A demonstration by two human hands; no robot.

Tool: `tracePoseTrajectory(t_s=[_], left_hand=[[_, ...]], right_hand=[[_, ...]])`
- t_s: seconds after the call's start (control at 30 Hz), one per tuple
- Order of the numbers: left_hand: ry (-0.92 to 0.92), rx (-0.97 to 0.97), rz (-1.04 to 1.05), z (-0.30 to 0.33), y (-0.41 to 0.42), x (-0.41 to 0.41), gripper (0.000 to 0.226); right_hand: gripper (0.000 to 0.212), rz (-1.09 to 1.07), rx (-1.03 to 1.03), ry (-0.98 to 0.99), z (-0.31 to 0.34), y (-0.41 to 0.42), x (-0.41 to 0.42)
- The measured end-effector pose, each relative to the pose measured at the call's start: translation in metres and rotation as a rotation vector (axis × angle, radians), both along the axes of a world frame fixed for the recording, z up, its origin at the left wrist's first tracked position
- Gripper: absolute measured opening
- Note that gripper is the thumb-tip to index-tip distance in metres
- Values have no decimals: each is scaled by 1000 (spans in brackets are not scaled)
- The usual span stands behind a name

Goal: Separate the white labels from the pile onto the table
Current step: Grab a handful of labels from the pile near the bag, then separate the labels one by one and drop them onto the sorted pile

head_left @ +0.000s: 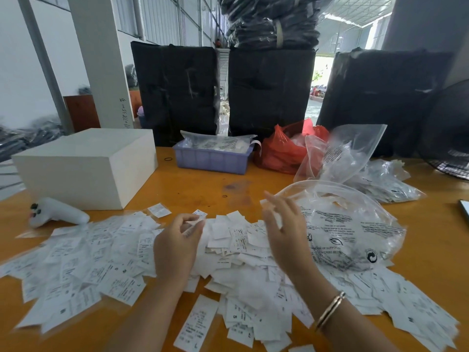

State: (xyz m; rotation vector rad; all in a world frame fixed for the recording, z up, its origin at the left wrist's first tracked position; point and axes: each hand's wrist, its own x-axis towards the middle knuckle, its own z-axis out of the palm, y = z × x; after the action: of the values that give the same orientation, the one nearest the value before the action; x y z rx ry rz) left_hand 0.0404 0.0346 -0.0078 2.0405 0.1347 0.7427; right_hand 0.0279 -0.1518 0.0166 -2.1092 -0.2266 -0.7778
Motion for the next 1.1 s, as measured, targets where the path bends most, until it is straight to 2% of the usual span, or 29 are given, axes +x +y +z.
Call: tracePoseTrajectory(t_s=[0.07, 0.17, 0.23, 0.3, 0.33, 0.4, 0.43, 0.53, 0.87, 0.97, 1.1], left_hand=[[1, 164, 94, -2, 4, 1, 15], [46, 338, 181, -5, 6, 1, 18], [102, 458, 221, -8, 7, 2, 27], [135, 574, 245, -9, 5, 2, 34], [125, 600, 240, -8, 3, 2, 36], [78, 618, 220, -8, 0, 3, 34], [57, 617, 211, -9, -1, 3, 32], [23, 594, 185, -11, -2, 2, 26], [2, 572, 118, -13, -5, 5, 18], [6, 563, 101, -13, -5, 4, 16], [8, 549, 91, -12, -5, 2, 15]], right_hand=[[28, -142, 2, -65, 9, -22, 12], [28, -343, -61, -26, 12, -58, 28], [31, -434, -181, 120, 9, -82, 37], [31, -483, -376, 396, 4, -100, 46], [27, -490, -460, 523, 2, -106, 48], [12, -495, -571, 634, -3, -109, 49], [9, -499, -607, 630, -4, -109, 50], [15, -543, -663, 530, -6, -107, 52], [23, -580, -562, 437, -10, -111, 53], [24, -604, -614, 406, -9, -112, 54], [15, -651, -710, 381, -6, -111, 54]])
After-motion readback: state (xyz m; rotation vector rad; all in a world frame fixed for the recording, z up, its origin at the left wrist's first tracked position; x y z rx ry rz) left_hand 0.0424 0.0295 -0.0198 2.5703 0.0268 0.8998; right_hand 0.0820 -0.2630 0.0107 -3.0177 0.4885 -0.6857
